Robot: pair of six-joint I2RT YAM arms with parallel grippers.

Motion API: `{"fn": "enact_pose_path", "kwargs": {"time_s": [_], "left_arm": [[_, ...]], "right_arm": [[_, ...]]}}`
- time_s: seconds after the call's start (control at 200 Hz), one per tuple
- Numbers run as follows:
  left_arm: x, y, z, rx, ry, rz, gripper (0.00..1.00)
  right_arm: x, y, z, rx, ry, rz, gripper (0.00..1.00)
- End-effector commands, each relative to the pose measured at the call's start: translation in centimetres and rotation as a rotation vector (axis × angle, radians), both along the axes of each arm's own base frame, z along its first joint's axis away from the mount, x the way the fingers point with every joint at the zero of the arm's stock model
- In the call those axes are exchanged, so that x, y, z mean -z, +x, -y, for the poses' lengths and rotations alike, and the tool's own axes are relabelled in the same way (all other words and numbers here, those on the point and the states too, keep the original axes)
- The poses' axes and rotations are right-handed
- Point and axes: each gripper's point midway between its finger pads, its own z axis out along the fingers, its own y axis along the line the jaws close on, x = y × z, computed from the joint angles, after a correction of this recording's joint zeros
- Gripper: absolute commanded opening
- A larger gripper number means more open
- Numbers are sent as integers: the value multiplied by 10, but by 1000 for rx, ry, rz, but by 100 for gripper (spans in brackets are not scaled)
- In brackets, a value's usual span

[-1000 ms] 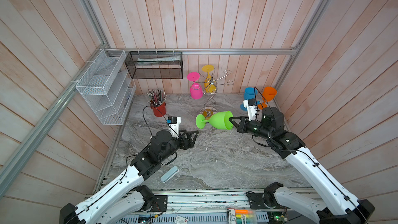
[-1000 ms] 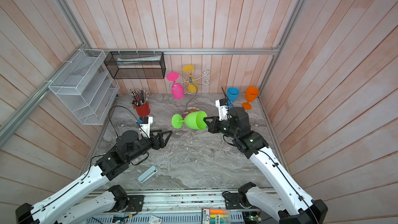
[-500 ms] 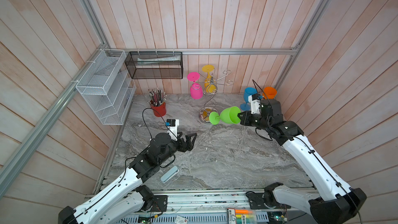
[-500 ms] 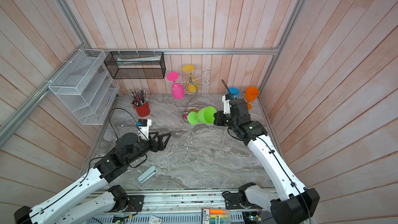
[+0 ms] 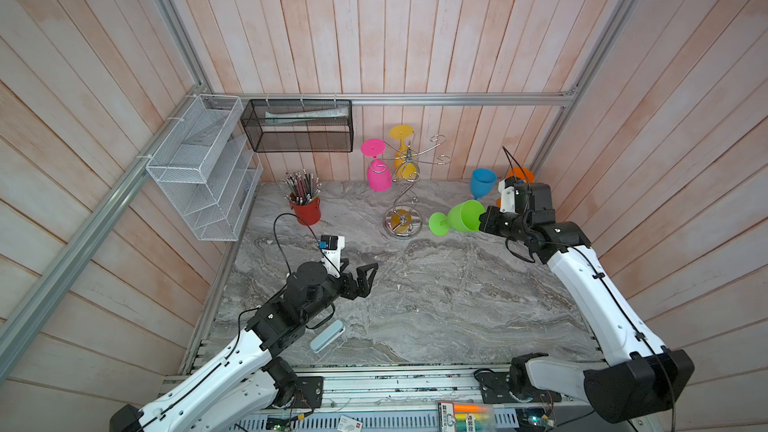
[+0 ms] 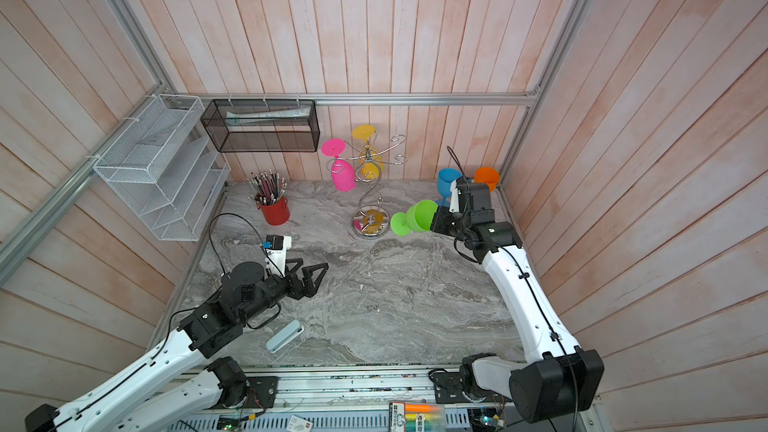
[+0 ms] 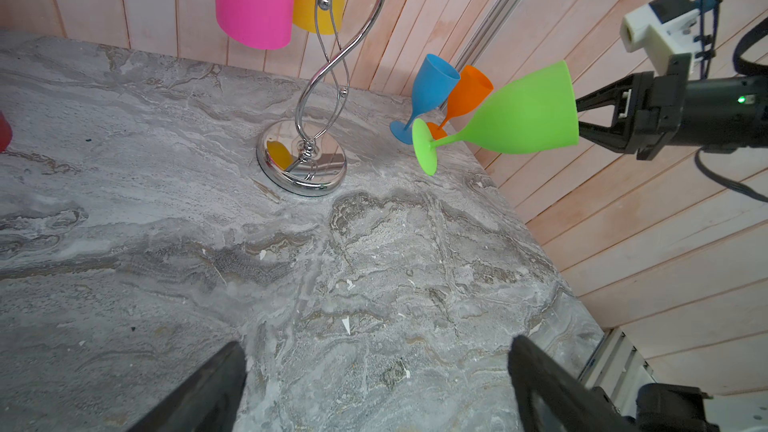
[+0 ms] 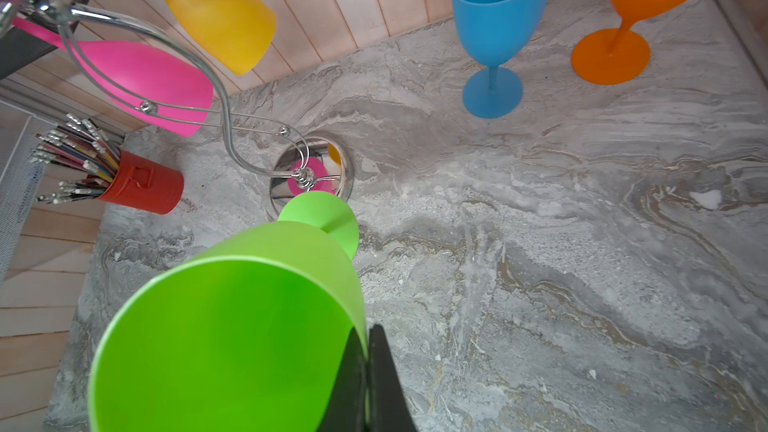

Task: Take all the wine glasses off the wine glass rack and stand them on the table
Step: 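Carry the green glass toward the blue glass while the left gripper withdraws, then lower the green glass beside the blue glass and open the right gripper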

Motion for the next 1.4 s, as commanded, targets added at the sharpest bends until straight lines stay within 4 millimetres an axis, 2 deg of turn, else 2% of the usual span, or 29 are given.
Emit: {"fn": "enact_pose_path", "kwargs": {"time_s": [0.0,0.16,0.65,0.865,0.985,1.105,1.395], "left_arm": [[7,-5,-2,25,27,8,100],[9,-8,0,43,25,7,100],[13,-5,12,82,32,-18,100],[11,0,21,106,39,-22,100],[12,3,25,115,41,-29,100],[15,7,34,136,57,-45,99],[5,19,50,169,66,-50,99]], "right_arm": [[5,5,23,64,-55,-30,0],[21,12,54,142,-80,-72,0],[60,32,122,257,-155,-190,0],[73,44,131,271,-184,-232,0],[74,48,145,320,-209,-239,0],[83,53,145,319,-207,-260,0],[90,62,182,418,-301,-310,0]]}}
